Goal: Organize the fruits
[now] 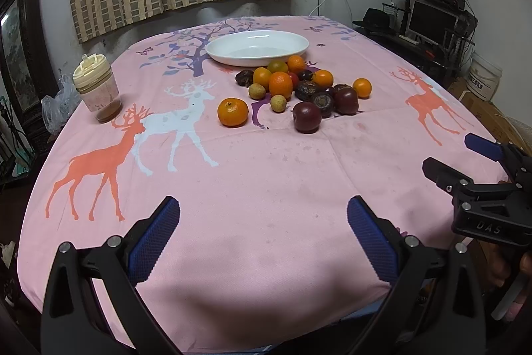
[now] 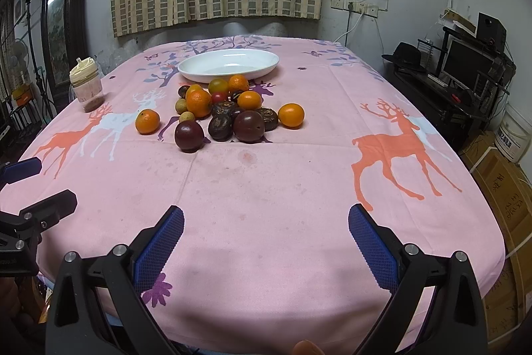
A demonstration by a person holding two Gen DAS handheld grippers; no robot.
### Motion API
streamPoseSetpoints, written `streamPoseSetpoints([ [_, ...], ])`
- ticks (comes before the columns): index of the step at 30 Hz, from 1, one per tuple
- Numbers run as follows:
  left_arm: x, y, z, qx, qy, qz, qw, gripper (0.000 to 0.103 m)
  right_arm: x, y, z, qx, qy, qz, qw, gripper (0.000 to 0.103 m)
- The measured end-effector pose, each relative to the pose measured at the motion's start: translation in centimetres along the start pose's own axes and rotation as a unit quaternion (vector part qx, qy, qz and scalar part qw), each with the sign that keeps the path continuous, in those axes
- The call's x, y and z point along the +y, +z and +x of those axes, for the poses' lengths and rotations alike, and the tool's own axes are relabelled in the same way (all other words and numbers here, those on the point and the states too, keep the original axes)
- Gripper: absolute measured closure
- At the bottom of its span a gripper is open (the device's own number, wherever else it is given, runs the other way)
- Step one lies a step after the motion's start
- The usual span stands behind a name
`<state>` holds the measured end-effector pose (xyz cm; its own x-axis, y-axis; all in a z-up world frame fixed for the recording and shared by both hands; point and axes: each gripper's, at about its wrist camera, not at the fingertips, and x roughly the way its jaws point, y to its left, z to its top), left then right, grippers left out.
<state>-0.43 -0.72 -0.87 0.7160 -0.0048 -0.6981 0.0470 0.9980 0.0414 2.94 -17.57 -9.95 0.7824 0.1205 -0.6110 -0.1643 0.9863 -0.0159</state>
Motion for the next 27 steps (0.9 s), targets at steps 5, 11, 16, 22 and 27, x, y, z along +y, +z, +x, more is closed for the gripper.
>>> streamPoseSetpoints([
  [5,-0.1,-0.1,0.1,0.001,-0.001,0.001,1.0000,0.005,0.0,0.0,0.0,0.000,0.000,0.000,1.000,0.004],
  [11,-0.1,-0.1,0.2,0.002,-0.002,0.003,1.0000,0.005,0.0,0.0,0.1,0.001,0.000,-0.001,1.000,0.004],
  [16,-0.1,-0.2,0.3,0.006,-0.005,0.000,1.0000,0.005,-0.2,0.5,-0.2,0.002,0.000,0.000,1.000,0.004],
  [22,0.1,-0.2,0.5,0.010,-0.006,-0.001,0.9999,0.005,0.1,-0.1,0.3,0.002,-0.001,-0.001,1.000,0.004],
  [27,0.1,-0.3,0.8,0.015,-0.008,0.000,0.9999,0.005,0.5,-0.6,0.7,0.006,0.001,-0.001,1.000,0.004],
])
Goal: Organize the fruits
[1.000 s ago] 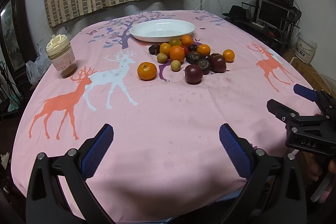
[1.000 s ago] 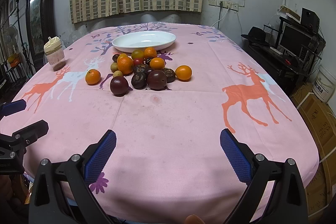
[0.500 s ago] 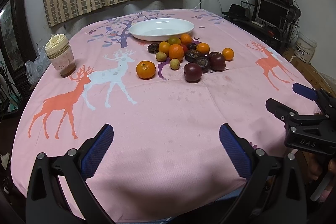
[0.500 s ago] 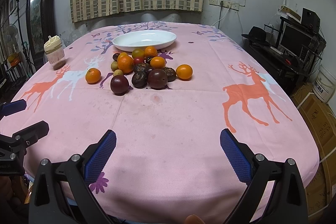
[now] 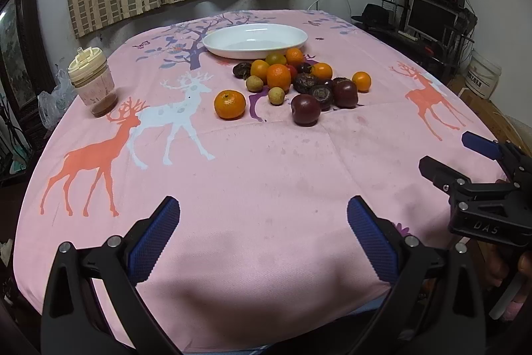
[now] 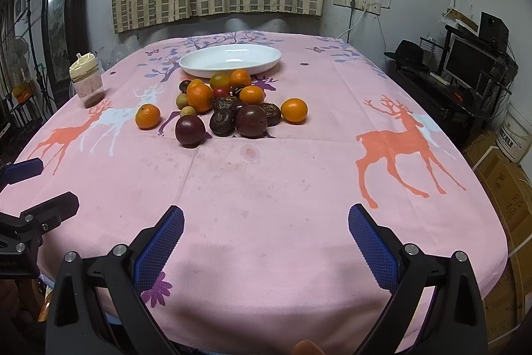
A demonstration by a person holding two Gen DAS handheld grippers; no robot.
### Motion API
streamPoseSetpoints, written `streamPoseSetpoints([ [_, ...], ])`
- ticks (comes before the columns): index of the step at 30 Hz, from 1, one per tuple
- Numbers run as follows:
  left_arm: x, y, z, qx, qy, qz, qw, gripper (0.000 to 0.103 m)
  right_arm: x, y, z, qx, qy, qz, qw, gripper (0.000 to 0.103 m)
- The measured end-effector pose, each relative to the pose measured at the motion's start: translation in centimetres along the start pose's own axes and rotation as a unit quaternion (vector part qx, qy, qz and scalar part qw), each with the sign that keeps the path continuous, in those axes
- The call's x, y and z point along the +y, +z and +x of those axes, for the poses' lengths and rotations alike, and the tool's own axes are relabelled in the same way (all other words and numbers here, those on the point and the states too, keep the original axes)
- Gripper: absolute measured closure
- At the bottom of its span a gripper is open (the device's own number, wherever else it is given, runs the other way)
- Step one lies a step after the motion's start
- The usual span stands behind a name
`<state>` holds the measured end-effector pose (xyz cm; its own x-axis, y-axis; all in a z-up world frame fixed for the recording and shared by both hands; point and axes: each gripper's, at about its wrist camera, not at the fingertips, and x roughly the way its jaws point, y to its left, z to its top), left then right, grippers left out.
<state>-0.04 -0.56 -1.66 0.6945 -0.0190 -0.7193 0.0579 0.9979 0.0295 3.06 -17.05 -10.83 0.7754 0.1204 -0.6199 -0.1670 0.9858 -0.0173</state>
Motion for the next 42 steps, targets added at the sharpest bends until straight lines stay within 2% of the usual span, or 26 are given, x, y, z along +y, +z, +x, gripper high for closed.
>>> streamPoseSetpoints([
  [9,0.6,-0.1,2.1,0.028,-0.020,-0.015,0.9993,0.005,0.0,0.1,1.2,0.010,-0.005,-0.011,1.000,0.004],
  [12,1.1,-0.2,3.1,0.039,-0.045,-0.019,0.9980,0.005,0.1,0.1,1.5,-0.003,0.013,-0.010,1.000,0.004],
  [14,1.6,-0.2,4.0,0.052,-0.063,-0.024,0.9964,0.005,0.0,0.1,1.4,-0.018,0.041,0.004,0.999,0.004],
  [18,3.4,0.2,4.6,0.027,-0.087,-0.050,0.9946,0.005,0.3,0.8,2.0,-0.022,0.100,0.011,0.995,0.004],
  [21,4.6,0.7,4.8,0.017,-0.100,-0.059,0.9930,0.005,1.6,2.0,2.7,-0.014,0.099,-0.013,0.995,0.004],
  [24,5.8,1.5,5.6,0.021,-0.078,-0.048,0.9956,0.005,3.2,3.7,4.0,0.003,0.098,-0.037,0.994,0.004],
  [26,7.0,2.3,6.7,0.042,-0.051,-0.047,0.9967,0.005,4.4,5.0,5.1,0.009,0.114,-0.044,0.992,0.010],
  [27,7.8,2.8,7.2,0.047,-0.042,-0.049,0.9968,0.005,4.9,5.5,5.7,0.018,0.116,-0.049,0.992,0.020],
  [28,8.5,3.2,7.5,0.049,-0.038,-0.053,0.9967,0.005,5.6,6.2,6.7,0.034,0.123,-0.055,0.990,0.028],
  [30,10.0,4.1,8.0,0.043,-0.029,-0.059,0.9969,0.005,6.5,7.1,8.3,0.058,0.133,-0.057,0.988,0.035],
  [33,11.3,5.2,8.4,0.035,-0.030,-0.051,0.9976,0.004,7.1,7.7,10.4,0.089,0.127,-0.052,0.987,0.038],
  [34,11.6,5.6,8.8,0.034,-0.035,-0.039,0.9980,0.004,7.2,7.8,11.0,0.096,0.129,-0.048,0.986,0.042],
  [39,11.0,7.2,10.6,0.033,-0.033,0.032,0.9984,0.006,7.5,8.3,13.5,0.131,0.136,-0.029,0.982,0.048],
  [41,10.6,7.8,11.6,0.035,-0.041,0.054,0.9970,0.013,7.6,8.5,13.9,0.130,0.133,-0.030,0.982,0.048],
  [42,10.4,8.2,12.3,0.042,-0.051,0.063,0.9958,0.022,7.7,8.7,14.1,0.131,0.132,-0.031,0.982,0.048],
])
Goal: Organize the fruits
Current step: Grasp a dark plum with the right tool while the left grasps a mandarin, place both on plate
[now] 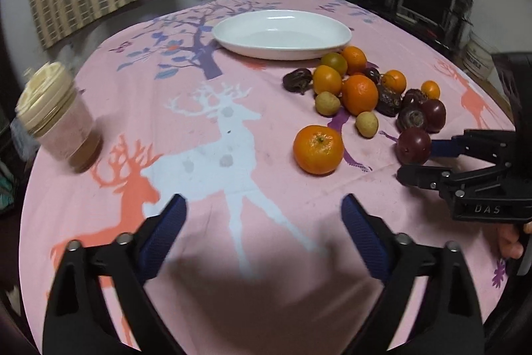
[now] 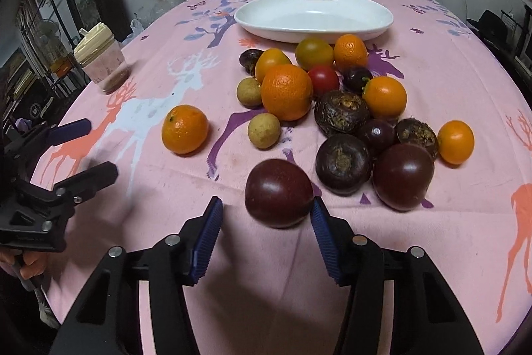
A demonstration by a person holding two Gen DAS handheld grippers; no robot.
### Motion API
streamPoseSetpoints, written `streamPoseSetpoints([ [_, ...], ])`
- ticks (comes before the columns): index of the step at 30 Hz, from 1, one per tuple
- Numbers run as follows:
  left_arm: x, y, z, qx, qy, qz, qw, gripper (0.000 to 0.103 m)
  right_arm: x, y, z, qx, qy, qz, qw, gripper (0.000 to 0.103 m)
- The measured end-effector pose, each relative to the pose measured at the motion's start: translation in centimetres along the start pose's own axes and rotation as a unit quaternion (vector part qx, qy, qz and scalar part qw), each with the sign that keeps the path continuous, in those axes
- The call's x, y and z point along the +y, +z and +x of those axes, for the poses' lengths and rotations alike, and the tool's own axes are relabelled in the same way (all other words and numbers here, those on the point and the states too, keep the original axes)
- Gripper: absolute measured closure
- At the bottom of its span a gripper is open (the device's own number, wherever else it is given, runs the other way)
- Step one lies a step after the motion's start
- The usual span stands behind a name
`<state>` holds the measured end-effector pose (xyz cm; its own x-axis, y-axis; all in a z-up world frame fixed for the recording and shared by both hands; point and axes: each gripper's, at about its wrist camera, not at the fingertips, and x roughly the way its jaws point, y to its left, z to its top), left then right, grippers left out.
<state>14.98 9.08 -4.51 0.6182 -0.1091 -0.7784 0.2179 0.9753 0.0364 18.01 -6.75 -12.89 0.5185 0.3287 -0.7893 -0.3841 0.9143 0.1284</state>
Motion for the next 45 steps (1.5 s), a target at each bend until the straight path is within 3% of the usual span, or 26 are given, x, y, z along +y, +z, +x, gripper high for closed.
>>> streamPoseSetpoints([
  [2,0.0,0.8,1.3,0.011,-0.017,0.005,0.9998,0.028,-0.1,0.4,0.3,0.002,-0.003,0.000,1.000,0.049],
  [5,-0.4,1.9,3.1,0.023,-0.033,0.010,0.9992,0.031,-0.2,0.5,0.5,0.002,-0.024,-0.010,1.000,0.065],
  [12,-2.4,3.7,4.6,0.021,-0.075,0.032,0.9964,0.031,-1.8,0.9,-0.7,0.003,0.021,-0.004,1.000,0.065],
  [16,-2.9,4.0,6.3,0.045,-0.087,0.030,0.9948,0.052,-2.3,1.5,-1.9,-0.009,0.043,-0.010,0.999,0.065],
  [20,-3.3,4.0,6.3,0.041,-0.076,0.042,0.9954,0.060,-3.1,2.6,-3.1,-0.023,0.065,-0.015,0.998,0.065],
  [23,-2.5,5.7,6.0,0.036,-0.098,0.022,0.9943,0.061,-4.6,5.2,-4.3,-0.044,0.082,-0.008,0.996,0.065],
  [28,-0.9,13.5,5.7,-0.034,-0.080,-0.013,0.9961,0.061,-7.0,12.8,-3.0,-0.085,0.040,0.005,0.996,0.065],
  [31,-0.1,18.0,8.3,-0.039,-0.067,-0.033,0.9965,0.061,-8.3,18.0,1.3,-0.051,0.021,0.026,0.998,0.065],
  [36,1.0,21.8,14.5,0.015,-0.031,-0.055,0.9979,0.061,-9.4,22.9,9.1,0.030,-0.021,0.028,0.999,0.065],
  [39,1.5,22.3,17.1,0.048,-0.013,-0.067,0.9966,0.060,-9.2,23.5,11.9,0.064,-0.030,0.018,0.997,0.064],
  [40,1.6,22.2,17.7,0.057,-0.005,-0.066,0.9961,0.057,-9.3,23.6,12.5,0.075,-0.033,0.013,0.997,0.056],
  [41,1.6,22.2,17.8,0.060,0.005,-0.065,0.9961,0.052,-9.4,23.6,12.6,0.077,-0.027,0.011,0.997,0.050],
  [43,1.9,21.6,16.5,0.038,0.021,-0.065,0.9969,0.021,-9.7,23.4,11.0,0.053,-0.011,0.010,0.998,0.042],
  [45,2.2,20.8,14.4,0.015,0.018,-0.069,0.9973,0.020,-10.1,22.4,8.1,0.015,0.007,0.008,1.000,0.038],
])
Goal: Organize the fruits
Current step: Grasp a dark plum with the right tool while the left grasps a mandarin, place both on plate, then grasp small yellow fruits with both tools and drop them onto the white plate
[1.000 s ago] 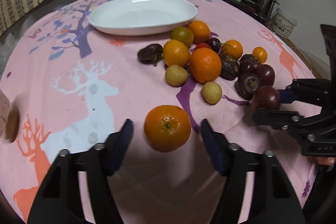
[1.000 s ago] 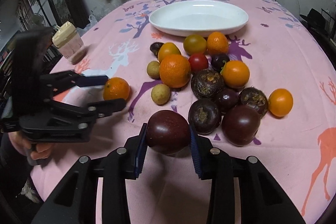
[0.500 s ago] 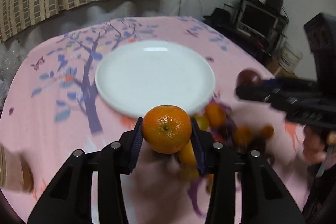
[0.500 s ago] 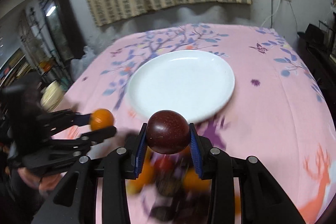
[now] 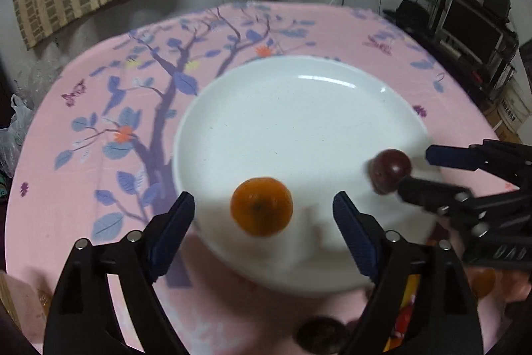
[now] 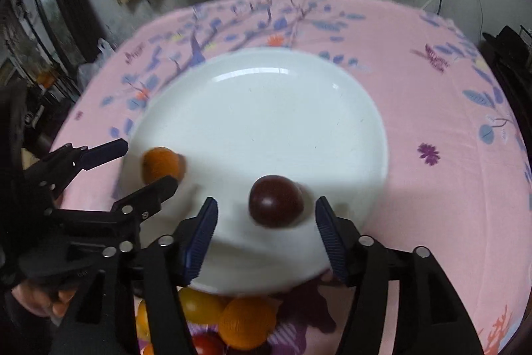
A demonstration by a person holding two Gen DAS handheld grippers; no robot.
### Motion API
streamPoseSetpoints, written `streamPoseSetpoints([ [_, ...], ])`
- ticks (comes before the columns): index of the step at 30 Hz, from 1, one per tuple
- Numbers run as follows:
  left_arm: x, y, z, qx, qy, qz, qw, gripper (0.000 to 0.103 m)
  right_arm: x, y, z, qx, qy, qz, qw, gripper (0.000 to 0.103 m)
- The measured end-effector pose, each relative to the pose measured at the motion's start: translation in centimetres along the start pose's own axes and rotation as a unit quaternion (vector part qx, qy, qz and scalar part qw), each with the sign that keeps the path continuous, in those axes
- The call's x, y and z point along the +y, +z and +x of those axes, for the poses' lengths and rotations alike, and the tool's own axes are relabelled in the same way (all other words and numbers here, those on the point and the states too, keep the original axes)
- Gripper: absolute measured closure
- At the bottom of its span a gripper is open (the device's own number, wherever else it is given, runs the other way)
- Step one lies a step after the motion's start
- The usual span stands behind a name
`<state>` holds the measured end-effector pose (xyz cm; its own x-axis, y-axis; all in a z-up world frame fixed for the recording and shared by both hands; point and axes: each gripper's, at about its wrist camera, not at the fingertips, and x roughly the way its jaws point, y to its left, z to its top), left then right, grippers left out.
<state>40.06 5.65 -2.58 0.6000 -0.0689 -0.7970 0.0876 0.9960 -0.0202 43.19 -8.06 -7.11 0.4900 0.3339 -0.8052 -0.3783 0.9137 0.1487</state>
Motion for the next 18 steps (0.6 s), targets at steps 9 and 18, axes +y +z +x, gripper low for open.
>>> streamPoseSetpoints([
  [9,-1.5,-10.9,-8.4,-0.035,-0.084,0.040,0.9951,0.015,-0.7,-12.1,-10.7,-0.077,0.081,-0.032,0.993,0.037],
  [18,3.1,-13.5,-9.1,-0.041,-0.053,-0.024,0.9974,0.020,7.7,-17.4,-6.8,-0.002,0.102,-0.080,0.992,0.067],
])
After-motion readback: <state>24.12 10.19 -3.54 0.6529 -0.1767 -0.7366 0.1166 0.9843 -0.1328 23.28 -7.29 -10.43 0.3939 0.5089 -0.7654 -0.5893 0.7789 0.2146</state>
